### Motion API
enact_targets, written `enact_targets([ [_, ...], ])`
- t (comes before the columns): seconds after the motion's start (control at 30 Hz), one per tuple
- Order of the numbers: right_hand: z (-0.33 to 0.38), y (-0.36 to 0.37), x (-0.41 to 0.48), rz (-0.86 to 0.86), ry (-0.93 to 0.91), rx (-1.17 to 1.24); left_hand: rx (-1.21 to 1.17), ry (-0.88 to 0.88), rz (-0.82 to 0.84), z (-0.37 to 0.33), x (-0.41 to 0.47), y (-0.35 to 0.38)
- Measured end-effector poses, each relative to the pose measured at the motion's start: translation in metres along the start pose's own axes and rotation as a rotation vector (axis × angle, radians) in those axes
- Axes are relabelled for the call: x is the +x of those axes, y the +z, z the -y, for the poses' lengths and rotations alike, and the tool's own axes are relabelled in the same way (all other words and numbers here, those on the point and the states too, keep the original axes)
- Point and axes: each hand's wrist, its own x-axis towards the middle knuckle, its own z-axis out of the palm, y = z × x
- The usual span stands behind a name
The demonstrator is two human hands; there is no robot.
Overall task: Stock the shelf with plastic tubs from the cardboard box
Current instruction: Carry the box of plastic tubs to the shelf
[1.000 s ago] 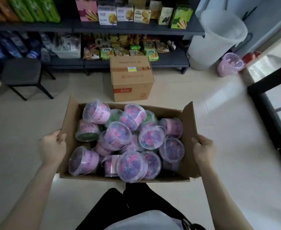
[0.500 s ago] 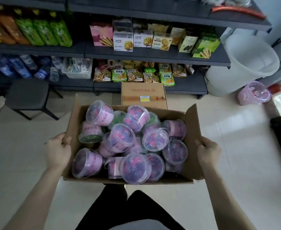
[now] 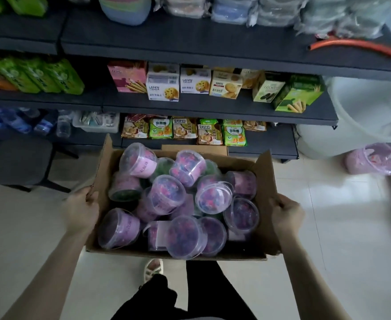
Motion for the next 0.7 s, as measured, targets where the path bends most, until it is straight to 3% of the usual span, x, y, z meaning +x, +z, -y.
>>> enact_targets([
  [0.3, 0.019, 0.031, 0.148, 0.053, -0.028, -0.022, 0.037, -0.078, 0.071, -0.077, 0.068, 0.062],
  [0.7, 0.011, 0.116, 0.262, 0.033, 0.041, -0.083, 0.032, -0.084, 0.089, -0.121, 0.172, 0.153],
])
